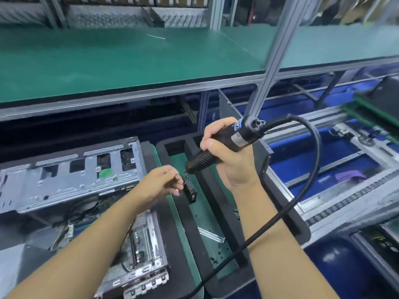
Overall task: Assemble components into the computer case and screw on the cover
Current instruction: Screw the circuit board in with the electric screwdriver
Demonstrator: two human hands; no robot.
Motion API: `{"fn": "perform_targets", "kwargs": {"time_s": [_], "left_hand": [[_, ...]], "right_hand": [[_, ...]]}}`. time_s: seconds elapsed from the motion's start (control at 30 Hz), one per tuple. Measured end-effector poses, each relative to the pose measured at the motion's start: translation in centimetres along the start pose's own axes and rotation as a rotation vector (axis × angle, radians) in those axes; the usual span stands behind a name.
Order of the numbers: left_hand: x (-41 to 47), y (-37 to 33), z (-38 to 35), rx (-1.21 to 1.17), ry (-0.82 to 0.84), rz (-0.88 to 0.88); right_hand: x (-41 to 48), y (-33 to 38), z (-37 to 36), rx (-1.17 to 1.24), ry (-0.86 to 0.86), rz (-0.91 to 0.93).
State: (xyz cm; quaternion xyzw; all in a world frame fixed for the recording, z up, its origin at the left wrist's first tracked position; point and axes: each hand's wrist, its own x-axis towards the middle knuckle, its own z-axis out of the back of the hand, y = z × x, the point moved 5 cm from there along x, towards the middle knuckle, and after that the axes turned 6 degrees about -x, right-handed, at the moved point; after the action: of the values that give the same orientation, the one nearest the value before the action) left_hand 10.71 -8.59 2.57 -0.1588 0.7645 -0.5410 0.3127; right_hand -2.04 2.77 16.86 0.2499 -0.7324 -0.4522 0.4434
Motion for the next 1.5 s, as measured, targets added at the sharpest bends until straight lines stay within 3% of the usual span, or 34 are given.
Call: {"fn": "perform_targets", "kwargs": {"time_s": [0.33, 0.53, 0.87, 1.5], "left_hand": [[-4.7, 1.0, 4.0, -0.567, -0.129, 0.112], [-5.1, 3.6, 5.9, -0.893, -0.041, 0.114], [-4.6, 5.0, 6.1, -1.037, 0.029, 0.064], [-5.2, 3.7, 4.1, -1.356, 0.047, 0.150]], "right_hand": [[0.3, 0.2, -6.8, 0.036, -0.020, 0.001], [0.1, -1.0, -9.5, 0.077, 0.035, -0.029], [0.4, -1.9, -10.2, 0.135, 0.065, -0.073], [0.0, -2.1, -9.6, 0.182, 0.079, -0.095]]}}
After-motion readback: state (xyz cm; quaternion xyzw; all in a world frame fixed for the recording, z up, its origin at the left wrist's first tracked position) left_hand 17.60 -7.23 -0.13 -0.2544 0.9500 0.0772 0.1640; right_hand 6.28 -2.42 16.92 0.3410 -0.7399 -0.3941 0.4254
